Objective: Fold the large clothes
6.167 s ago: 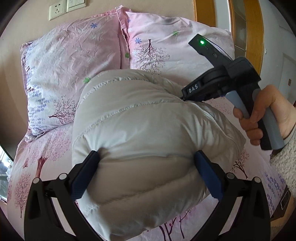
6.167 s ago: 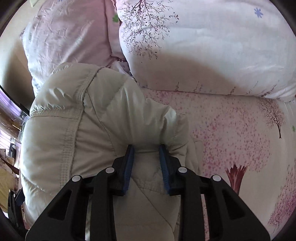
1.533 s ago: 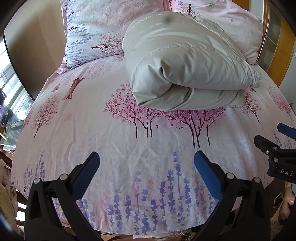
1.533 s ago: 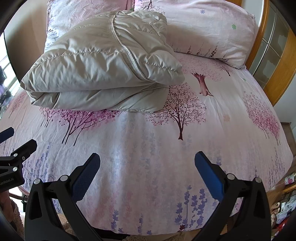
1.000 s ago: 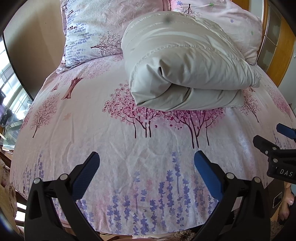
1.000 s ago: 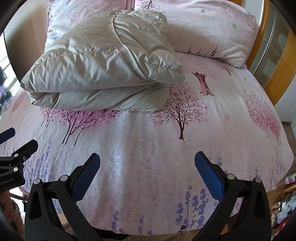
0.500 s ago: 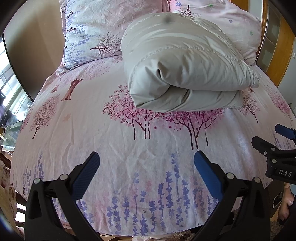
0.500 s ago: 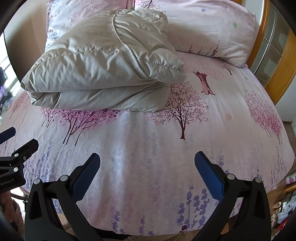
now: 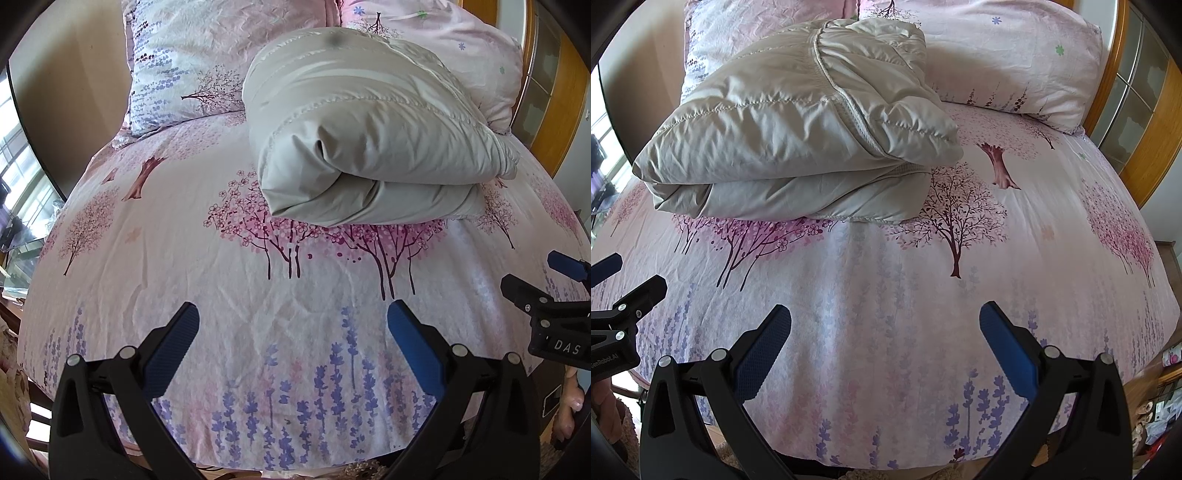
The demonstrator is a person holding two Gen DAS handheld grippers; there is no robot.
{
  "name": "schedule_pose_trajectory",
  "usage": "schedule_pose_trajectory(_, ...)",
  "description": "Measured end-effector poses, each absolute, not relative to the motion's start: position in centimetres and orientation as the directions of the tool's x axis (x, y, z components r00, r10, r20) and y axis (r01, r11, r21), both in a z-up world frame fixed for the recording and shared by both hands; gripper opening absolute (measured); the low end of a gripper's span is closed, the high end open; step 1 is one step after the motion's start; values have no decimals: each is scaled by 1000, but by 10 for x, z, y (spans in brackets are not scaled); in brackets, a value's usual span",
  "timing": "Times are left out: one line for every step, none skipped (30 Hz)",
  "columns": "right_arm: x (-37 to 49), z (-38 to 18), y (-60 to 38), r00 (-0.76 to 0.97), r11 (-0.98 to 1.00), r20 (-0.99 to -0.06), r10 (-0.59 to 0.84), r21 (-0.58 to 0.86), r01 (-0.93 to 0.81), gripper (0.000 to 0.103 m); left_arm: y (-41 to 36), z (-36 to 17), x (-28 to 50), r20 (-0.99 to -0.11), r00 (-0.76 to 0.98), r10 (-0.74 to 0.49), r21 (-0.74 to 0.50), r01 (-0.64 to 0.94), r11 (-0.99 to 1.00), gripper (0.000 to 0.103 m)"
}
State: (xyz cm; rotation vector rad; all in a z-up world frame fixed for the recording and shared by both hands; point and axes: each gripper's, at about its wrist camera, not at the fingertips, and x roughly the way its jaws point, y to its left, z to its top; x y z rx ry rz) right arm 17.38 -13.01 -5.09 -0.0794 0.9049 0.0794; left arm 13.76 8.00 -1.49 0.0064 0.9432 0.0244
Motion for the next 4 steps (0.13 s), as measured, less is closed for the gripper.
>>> schedule_pose_trajectory(174,-51,-130,615,994,-787,35,-36,-102,102,80,-15,138,-809,587,23,15,-18,1000,101)
schedule_pose_trajectory(174,-51,-130,616,994,-787,34,-36,-102,102,80,-15,138,-809,587,23,15,-18,1000,101)
schedule_pose_trajectory(174,-51,-130,616,994,-787,35,-36,-102,102,80,-15,138,-809,587,24,16,-19,1000,101)
schedule_pose_trajectory(174,-51,-130,616,994,-787,35,-36,-101,102,80,-15,138,-809,587,23,16,-18,1000,101)
